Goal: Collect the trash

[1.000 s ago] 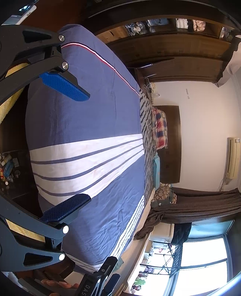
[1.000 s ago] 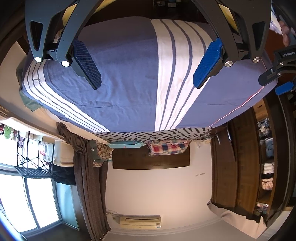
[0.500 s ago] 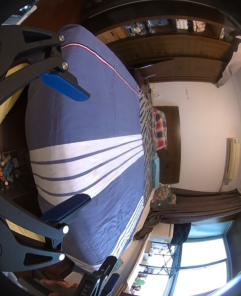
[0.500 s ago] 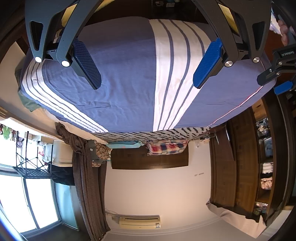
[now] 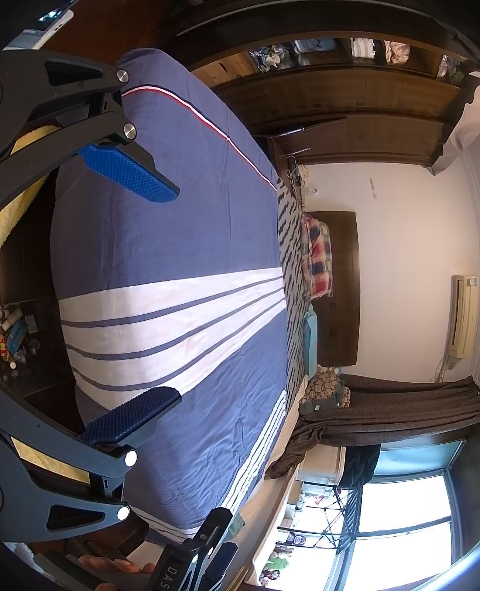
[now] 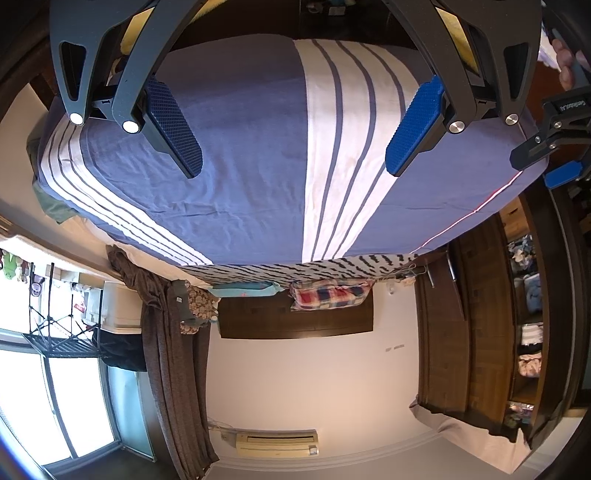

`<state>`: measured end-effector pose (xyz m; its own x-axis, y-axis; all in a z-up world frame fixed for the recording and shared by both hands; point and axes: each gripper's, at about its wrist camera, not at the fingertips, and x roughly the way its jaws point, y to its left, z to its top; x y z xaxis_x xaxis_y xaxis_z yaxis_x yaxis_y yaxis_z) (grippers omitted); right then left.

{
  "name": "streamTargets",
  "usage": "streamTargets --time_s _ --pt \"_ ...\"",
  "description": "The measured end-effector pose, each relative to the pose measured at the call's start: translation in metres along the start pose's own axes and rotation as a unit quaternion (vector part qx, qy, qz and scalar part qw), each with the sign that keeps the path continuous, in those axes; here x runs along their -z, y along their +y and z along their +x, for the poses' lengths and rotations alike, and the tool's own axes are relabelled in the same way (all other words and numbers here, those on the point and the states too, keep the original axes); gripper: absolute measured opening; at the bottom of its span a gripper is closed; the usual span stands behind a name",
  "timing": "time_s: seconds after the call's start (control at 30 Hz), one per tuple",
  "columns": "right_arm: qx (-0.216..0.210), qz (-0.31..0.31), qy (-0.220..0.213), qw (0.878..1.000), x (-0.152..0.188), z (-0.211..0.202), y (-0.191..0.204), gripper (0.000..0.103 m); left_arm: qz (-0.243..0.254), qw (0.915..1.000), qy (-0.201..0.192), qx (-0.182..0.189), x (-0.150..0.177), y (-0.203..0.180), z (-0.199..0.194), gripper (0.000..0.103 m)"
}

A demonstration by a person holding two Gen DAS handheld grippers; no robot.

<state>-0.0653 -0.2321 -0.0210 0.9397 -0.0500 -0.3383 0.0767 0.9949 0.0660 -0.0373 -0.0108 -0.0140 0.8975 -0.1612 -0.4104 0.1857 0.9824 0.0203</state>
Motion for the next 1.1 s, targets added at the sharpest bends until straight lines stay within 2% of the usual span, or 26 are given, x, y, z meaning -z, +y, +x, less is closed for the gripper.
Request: streamTargets --time_s 1.1 --pt "-0.004 -0.001 0.001 1.000 -0.0001 -0.0009 0.0017 0.099 -0.003 1.0000 -0.001 -0.001 -0.0014 0.0000 -0.0011 0.095"
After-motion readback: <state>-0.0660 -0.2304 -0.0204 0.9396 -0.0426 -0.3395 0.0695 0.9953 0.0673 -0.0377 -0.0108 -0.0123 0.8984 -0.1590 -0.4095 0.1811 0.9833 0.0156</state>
